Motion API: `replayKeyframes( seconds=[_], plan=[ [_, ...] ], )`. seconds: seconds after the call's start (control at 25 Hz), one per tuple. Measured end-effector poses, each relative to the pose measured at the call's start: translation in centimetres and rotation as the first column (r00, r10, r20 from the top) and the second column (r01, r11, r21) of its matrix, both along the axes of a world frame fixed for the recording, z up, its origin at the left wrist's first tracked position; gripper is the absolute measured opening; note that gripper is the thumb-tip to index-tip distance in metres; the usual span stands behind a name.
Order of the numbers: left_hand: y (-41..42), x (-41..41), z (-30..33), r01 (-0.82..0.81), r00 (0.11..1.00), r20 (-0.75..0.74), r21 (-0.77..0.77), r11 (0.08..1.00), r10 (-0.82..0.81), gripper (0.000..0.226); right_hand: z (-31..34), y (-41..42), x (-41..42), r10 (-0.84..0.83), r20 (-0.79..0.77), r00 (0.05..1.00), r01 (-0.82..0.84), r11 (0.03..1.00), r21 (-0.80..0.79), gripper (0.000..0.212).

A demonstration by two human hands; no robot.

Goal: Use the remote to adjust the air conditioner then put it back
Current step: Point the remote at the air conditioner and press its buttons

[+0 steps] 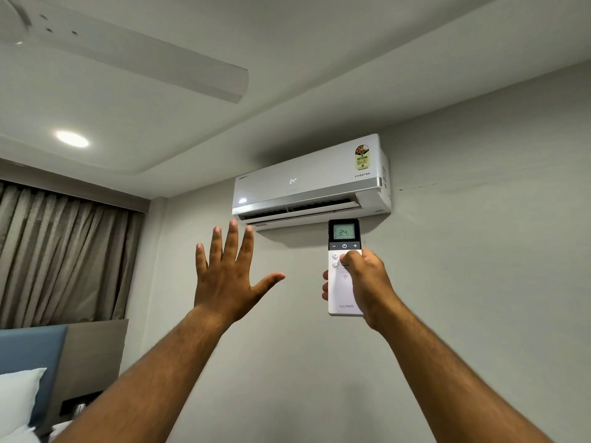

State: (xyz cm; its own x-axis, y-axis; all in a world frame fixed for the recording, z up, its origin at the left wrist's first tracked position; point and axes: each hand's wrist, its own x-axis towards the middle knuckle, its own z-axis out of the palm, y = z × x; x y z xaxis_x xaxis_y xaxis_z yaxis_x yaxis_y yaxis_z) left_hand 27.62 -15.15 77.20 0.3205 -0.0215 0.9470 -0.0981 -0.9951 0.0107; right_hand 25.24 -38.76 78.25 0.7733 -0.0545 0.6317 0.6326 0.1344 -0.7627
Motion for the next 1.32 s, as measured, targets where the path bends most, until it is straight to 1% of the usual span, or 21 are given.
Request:
replayKeyframes(
  seconds=[0.84, 1.08, 1.32],
  plan=[
    [0.06, -0.72, -0.06, -0.008, 1.0, 0.0, 0.002, 1.0, 0.008, 0.103, -0.15, 0.75, -0.33, 0.029, -0.007, 1.0, -0.029, 0.999, 0.015, 0.013],
    [0.0, -0.93, 0.0, -0.012, 1.0, -0.005, 0.003, 1.0, 0.012, 0.102, -0.2, 0.71, -0.33, 0.006, -0.015, 1.0, -0.006, 1.0, -0.001, 0.016],
    [-0.25, -0.98, 0.18, 0.004, 1.0, 0.004, 0.002, 1.0, -0.004, 0.101, -0.09, 0.62, -0.64, 0.009, -0.007, 1.0, -0.009, 1.0, 0.004, 0.011]
  ],
)
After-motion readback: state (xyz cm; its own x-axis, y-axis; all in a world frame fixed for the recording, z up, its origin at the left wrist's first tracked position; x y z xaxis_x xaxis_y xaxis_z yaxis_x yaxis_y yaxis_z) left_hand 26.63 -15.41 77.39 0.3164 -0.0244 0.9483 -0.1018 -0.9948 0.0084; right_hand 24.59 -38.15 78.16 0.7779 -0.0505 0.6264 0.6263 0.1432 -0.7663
